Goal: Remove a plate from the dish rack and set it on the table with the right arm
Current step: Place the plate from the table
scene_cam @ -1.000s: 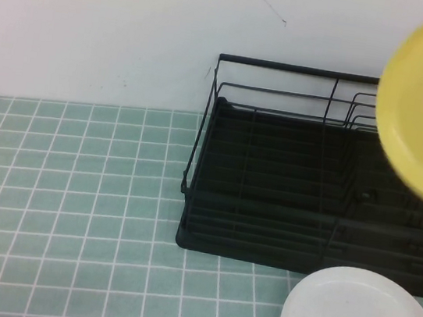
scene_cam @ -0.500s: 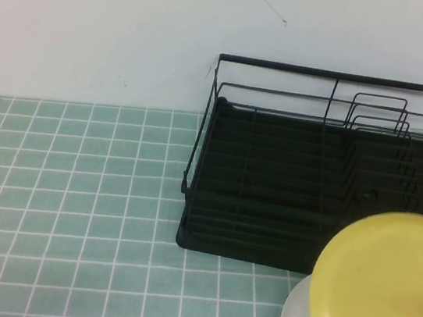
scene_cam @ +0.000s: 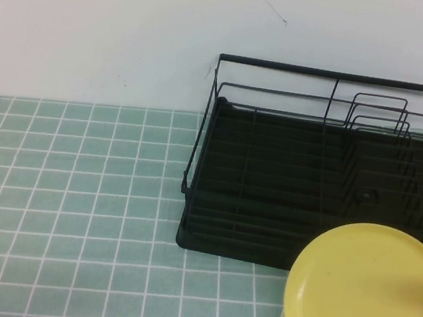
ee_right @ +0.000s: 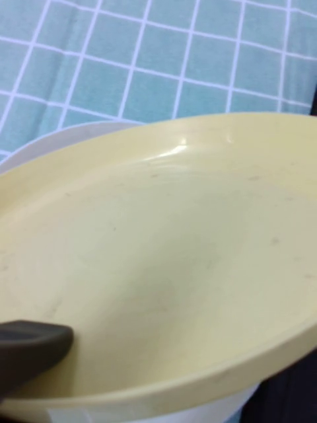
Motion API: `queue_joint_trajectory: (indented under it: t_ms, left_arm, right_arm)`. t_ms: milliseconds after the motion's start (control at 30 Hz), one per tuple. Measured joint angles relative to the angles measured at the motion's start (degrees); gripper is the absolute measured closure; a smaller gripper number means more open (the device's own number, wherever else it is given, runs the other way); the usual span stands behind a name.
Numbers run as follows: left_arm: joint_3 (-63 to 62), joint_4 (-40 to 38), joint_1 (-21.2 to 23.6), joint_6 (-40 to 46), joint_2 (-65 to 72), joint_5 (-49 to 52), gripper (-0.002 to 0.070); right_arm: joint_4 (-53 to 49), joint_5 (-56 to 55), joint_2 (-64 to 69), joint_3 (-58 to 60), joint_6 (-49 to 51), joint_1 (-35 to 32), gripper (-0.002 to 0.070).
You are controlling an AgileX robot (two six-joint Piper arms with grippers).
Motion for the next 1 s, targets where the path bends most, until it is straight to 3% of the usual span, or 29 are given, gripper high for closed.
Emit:
queue_joint_trajectory:
  t_ms: [400,1000]
  left_arm:
    - [0.0,0.0,0.0,-0.1,0.0,0.0,0.0678]
    - [0.0,0.0,0.0,-0.1,0.0,0.0,0.0678]
  right_arm:
    - [6.8,-3.4,9.7,0.0,-7.0,0.0,0.0580]
    - [7.4,0.7,6.2,-0.1,-8.6,0.0,0.0580]
